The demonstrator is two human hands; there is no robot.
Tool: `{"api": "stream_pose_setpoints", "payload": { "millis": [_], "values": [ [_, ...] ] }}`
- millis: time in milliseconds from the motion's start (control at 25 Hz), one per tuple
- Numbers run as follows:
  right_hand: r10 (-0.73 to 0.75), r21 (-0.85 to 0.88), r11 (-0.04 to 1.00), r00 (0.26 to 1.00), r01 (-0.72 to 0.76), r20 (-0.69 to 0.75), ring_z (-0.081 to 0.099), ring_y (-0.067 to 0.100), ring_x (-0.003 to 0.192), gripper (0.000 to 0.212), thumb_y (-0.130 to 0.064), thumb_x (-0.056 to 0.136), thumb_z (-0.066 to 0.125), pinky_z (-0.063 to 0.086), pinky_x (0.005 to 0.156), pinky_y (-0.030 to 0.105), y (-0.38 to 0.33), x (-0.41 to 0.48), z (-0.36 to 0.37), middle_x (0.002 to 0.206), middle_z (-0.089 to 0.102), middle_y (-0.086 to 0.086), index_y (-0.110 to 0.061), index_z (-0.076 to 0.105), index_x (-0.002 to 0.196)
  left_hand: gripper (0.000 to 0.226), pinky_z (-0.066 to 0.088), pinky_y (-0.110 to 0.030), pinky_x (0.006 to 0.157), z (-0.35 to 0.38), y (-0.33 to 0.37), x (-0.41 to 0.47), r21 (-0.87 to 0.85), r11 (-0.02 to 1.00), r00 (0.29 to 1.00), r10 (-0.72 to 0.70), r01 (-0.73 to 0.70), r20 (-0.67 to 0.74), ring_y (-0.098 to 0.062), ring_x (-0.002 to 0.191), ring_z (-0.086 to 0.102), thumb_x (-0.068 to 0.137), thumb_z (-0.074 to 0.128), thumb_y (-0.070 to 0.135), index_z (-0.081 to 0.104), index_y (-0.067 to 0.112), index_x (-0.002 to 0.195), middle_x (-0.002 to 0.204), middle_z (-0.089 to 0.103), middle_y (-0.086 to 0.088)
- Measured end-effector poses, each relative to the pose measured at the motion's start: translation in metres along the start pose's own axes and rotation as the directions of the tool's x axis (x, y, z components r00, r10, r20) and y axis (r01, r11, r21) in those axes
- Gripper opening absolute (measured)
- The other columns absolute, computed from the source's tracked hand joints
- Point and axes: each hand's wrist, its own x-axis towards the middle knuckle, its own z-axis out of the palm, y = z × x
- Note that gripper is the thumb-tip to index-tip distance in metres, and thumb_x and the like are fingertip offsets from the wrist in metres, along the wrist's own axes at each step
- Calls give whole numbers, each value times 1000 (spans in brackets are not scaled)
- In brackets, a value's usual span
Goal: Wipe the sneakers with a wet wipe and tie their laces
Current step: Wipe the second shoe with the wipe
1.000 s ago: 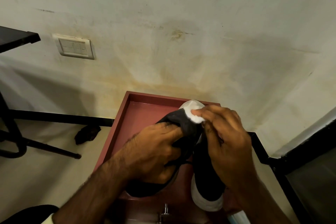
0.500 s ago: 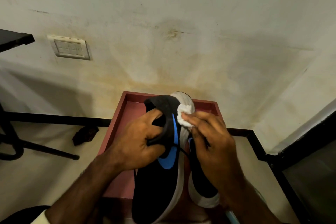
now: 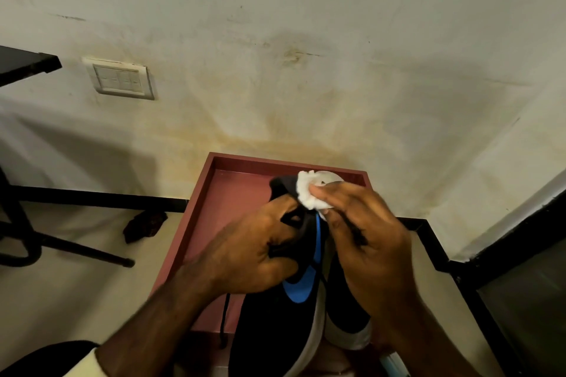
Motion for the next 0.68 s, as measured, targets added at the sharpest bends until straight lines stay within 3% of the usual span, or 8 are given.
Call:
{"api": "stream_pose_setpoints", "payload": {
  "millis": [120, 200, 280, 360, 440, 520, 600, 680],
  "values": [
    [-38, -83, 995, 993, 47, 112, 61, 13, 125, 35, -9, 101, 59, 54, 104, 31, 2, -1, 7, 132, 67, -7, -19, 71, 132, 10, 56, -37, 58, -4, -1, 5, -46, 998, 997, -43, 40, -57, -12, 77, 63, 76, 64, 20, 62, 20, 66, 103, 49, 26],
    [-56, -37, 997, 982, 63, 181, 62, 13, 123, 33, -13, 101, 57, 53, 103, 30, -1, -7, 11, 130, 68, -6, -18, 72, 130, 14, 52, -24, 63, -12, -2, 6, -77, 996, 986, -64, 53, -151, -6, 80, 62, 72, 64, 18, 60, 27, 62, 102, 52, 25],
    [-104, 33, 995, 960, 99, 260, 63, 11, 121, 31, -13, 100, 60, 54, 102, 30, -4, -13, 13, 128, 69, -7, -19, 72, 128, 8, 50, -18, 69, -19, -4, 6, -119, 989, 959, -118, 89, -259, -3, 93, 64, 68, 68, 17, 66, 18, 60, 113, 61, 15],
    [-76, 117, 992, 954, 43, 290, 64, 9, 121, 29, -9, 100, 63, 54, 101, 30, -6, -13, 10, 126, 69, -11, -20, 73, 125, 10, 49, -15, 69, -23, -4, 8, -197, 963, 918, -241, 185, -315, -2, 97, 64, 61, 67, 9, 64, 4, 53, 116, 63, 3],
    [31, 158, 985, 981, -63, 194, 66, 7, 121, 29, -7, 101, 64, 54, 101, 26, -4, -8, 1, 125, 70, -12, -19, 74, 125, 14, 47, -22, 62, -23, -3, 12, -281, 914, 882, -371, 292, -292, -7, 84, 62, 55, 63, 5, 54, -3, 47, 102, 61, 11],
    [101, 84, 990, 991, -109, 89, 66, 5, 122, 30, -9, 102, 63, 54, 101, 25, -1, -4, -7, 126, 70, -12, -21, 73, 128, 18, 44, -25, 59, -19, -2, 15, -411, 828, 840, -496, 380, -222, -9, 70, 57, 52, 62, 7, 49, -5, 50, 84, 56, 17],
    [117, 44, 992, 987, -122, 109, 65, 4, 123, 32, -9, 102, 64, 55, 102, 27, 0, -5, -6, 127, 70, -13, -23, 72, 129, 19, 45, -30, 60, -18, -3, 18, -519, 727, 797, -589, 450, -135, -12, 68, 55, 52, 64, 10, 49, 0, 55, 76, 52, 16],
    [103, 49, 992, 971, -116, 214, 63, 5, 124, 31, -9, 101, 65, 55, 103, 30, 1, -8, 2, 127, 69, -14, -23, 72, 129, 23, 45, -35, 61, -19, -5, 19, -525, 688, 773, -629, 501, -86, -17, 69, 55, 51, 67, 13, 52, -2, 60, 79, 51, 10]
  ]
}}
